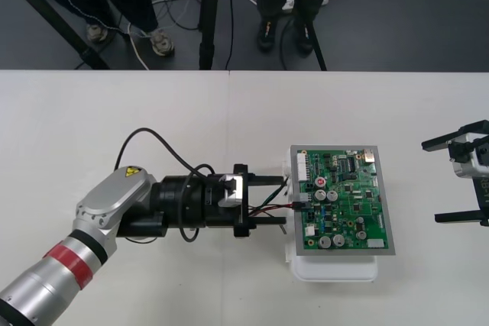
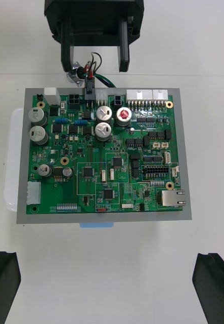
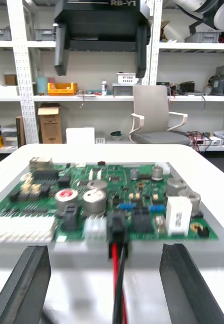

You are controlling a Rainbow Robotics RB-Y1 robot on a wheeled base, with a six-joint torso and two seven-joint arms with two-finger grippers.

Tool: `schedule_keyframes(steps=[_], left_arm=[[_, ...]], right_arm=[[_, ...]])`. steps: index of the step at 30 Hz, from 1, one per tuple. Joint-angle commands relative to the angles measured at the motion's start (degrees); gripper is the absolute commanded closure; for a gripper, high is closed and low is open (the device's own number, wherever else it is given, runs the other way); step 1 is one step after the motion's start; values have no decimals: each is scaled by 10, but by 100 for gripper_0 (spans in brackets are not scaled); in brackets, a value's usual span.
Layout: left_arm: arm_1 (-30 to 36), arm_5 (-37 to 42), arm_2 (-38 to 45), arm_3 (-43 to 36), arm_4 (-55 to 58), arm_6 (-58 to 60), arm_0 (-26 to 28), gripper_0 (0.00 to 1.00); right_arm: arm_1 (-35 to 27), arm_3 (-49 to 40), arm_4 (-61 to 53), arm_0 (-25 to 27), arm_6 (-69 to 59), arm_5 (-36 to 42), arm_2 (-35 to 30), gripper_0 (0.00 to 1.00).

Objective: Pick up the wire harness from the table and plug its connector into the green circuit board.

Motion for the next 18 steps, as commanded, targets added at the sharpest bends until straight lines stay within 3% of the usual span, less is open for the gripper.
schedule_keyframes(steps=[1, 18], left_arm=[[50, -3, -6, -40, 19, -16, 9, 36], [190, -20, 59, -107, 39, 68, 9, 36]], right_arm=[[5, -11, 4, -12, 20, -3, 9, 0], [5, -11, -10, -12, 18, -3, 7, 0]])
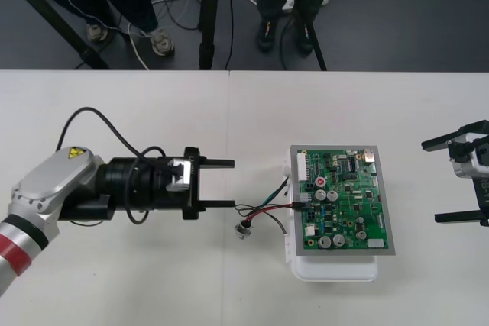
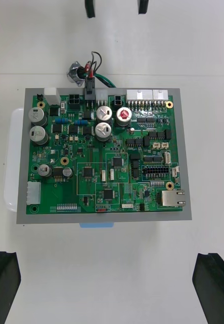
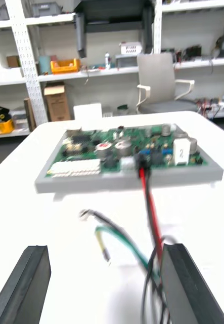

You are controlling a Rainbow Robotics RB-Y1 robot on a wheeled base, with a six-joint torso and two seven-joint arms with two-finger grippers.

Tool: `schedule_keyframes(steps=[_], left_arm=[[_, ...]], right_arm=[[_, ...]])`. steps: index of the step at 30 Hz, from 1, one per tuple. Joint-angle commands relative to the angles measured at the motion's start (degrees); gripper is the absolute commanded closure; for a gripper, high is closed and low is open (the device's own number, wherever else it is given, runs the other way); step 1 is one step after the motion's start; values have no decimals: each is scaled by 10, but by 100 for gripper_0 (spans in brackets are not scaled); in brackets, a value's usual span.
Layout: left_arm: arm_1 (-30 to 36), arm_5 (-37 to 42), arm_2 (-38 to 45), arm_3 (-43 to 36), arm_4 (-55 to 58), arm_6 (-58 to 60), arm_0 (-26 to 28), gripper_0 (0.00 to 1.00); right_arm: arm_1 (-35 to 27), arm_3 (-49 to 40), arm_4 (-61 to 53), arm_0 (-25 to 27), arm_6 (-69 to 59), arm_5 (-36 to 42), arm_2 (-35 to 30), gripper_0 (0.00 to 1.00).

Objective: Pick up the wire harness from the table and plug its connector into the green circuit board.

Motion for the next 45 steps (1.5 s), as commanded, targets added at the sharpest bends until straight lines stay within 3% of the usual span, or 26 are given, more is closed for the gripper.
schedule_keyframes(steps=[1, 17, 32, 45], left_arm=[[67, -20, 48, -60, 5, 82, 9, 36], [254, -20, 101, -215, 17, 273, 9, 36], [337, -18, 201, -333, 18, 443, 9, 37], [388, -11, 240, -379, 12, 544, 9, 36]], right_arm=[[5, -11, -15, -12, 17, -3, 5, 0], [5, -11, -100, -12, -1, -3, -3, 0], [19, 17, -220, -12, -33, 27, -10, 0], [29, 17, -279, -12, -61, 104, -26, 0]])
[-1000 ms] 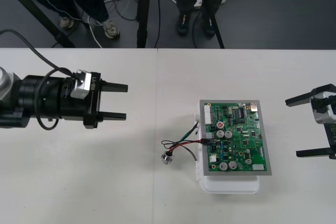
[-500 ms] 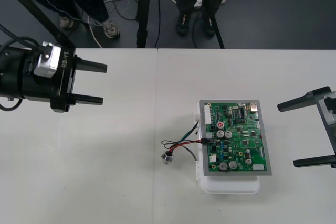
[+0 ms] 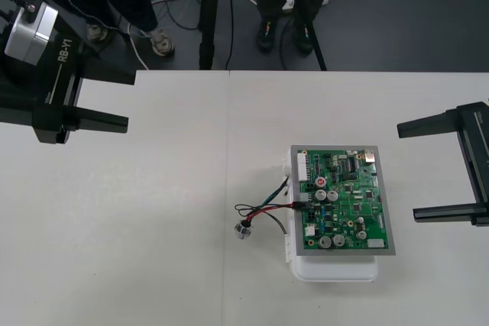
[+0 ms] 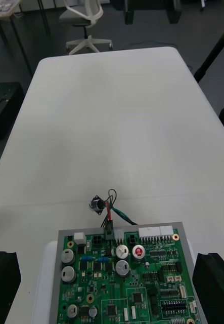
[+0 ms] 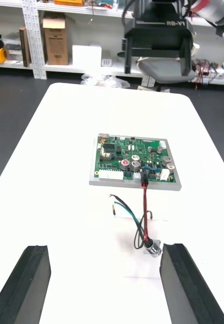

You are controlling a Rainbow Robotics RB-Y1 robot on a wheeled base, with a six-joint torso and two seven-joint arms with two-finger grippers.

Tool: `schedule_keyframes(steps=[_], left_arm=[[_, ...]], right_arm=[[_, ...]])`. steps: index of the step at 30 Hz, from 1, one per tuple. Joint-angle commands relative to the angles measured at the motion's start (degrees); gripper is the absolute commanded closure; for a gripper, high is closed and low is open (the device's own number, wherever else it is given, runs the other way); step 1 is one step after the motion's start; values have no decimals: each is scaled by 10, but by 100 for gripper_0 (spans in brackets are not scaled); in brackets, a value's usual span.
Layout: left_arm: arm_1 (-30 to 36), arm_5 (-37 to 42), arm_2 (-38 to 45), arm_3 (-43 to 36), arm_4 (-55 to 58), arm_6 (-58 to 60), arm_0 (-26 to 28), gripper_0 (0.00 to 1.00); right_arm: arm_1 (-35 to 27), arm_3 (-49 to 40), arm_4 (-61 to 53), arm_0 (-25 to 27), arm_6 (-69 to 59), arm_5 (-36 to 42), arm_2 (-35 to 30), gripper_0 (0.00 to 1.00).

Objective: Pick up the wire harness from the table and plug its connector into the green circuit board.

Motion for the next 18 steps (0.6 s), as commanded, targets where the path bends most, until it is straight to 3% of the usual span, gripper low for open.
schedule_keyframes(steps=[1, 18], left_arm=[[49, -10, 31, -31, 4, 31, 9, 36], [51, -10, 32, -34, -25, 32, 10, 36]], right_arm=[[10, 1, -31, -13, -44, 27, -22, 0], [-11, 25, -63, -14, -66, 38, -49, 0]])
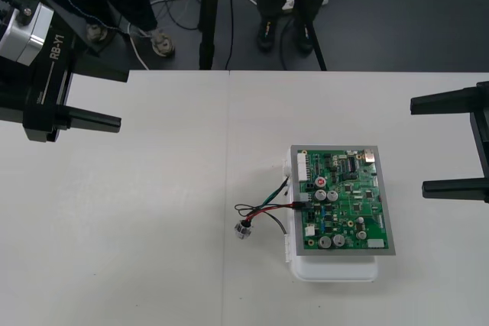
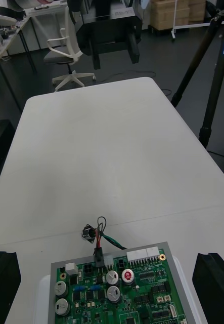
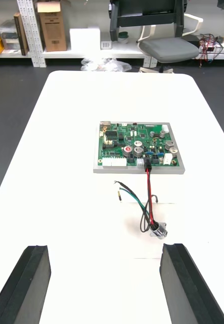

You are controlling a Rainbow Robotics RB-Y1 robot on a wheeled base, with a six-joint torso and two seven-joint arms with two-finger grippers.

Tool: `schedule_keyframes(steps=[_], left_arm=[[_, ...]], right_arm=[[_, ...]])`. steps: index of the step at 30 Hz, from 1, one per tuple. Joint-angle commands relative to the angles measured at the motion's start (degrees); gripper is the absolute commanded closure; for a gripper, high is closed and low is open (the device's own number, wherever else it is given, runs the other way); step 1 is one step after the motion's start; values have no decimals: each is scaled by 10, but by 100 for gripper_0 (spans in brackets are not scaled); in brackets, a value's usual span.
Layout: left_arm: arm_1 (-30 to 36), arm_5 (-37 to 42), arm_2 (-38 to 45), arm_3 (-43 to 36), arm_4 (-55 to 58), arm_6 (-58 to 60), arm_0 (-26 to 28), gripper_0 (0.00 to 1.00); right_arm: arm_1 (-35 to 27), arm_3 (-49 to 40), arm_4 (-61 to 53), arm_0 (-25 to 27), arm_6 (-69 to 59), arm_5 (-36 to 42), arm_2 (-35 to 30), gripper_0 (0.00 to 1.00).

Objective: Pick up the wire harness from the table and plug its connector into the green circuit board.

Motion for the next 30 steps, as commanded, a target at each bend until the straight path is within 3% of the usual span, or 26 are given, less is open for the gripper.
schedule_keyframes(steps=[1, 30], left_arm=[[24, -10, 18, -13, -4, 31, 10, 36], [24, -10, 18, -13, -4, 31, 10, 37]], right_arm=[[-15, 8, -8, -15, -33, 6, -23, 0], [-21, 10, -8, -16, -33, 3, -21, 0]])
